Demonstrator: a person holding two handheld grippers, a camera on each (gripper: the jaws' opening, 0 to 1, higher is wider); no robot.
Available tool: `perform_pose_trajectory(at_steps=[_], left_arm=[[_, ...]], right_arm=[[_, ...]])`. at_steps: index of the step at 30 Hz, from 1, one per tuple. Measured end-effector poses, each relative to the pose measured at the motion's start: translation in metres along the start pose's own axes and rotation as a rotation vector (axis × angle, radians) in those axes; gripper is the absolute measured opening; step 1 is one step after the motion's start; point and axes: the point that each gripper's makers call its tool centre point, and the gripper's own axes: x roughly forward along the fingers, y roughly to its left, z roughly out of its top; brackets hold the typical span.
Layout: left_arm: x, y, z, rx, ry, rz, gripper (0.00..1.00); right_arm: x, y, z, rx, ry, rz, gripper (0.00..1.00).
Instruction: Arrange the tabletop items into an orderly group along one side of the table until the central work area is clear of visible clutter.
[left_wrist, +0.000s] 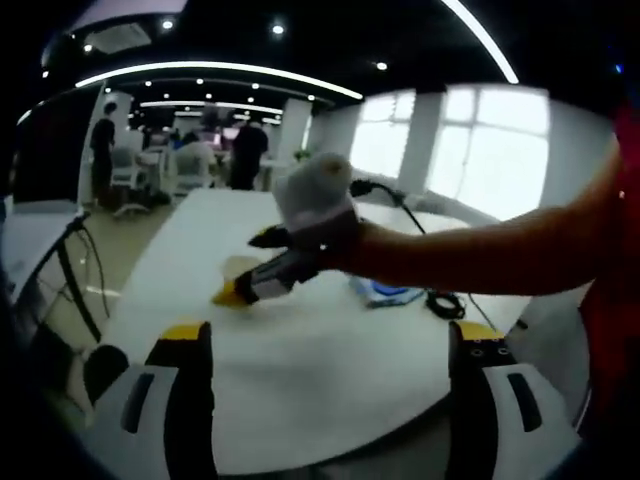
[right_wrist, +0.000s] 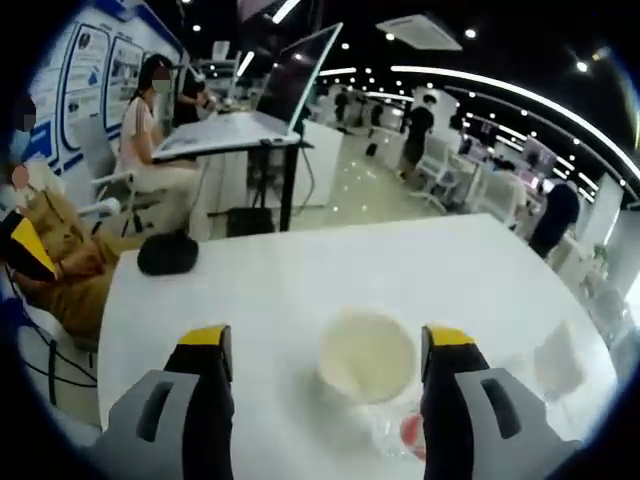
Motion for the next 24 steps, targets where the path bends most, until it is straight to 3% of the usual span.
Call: perform_pose_trajectory(at_steps=[11, 14, 19, 24], left_arm=[[0.008, -0.004, -0.002, -0.007, 0.005, -0.024, 0.93], [0.007, -0.003, -0.003, -0.007, 0.007, -0.026, 0.93], [0.006, 0.0, -0.003, -0.012, 0.009, -0.023, 0.92], [0.007, 0.001, -0.001, -0.016, 0.004, -0.025, 0.91]], right_arm=[[0.018, -0.001, -0.015, -0.033, 0.096, 0.001, 0.69], [0.02, -0.005, -0.013, -0.037, 0.095, -0.009, 0.69], [0.012, -0.004, -0.01, -0.041, 0.1, -0.005, 0.52], [0.01, 0.003, -0.008, -0.043, 0.102, 0.024, 0.47]])
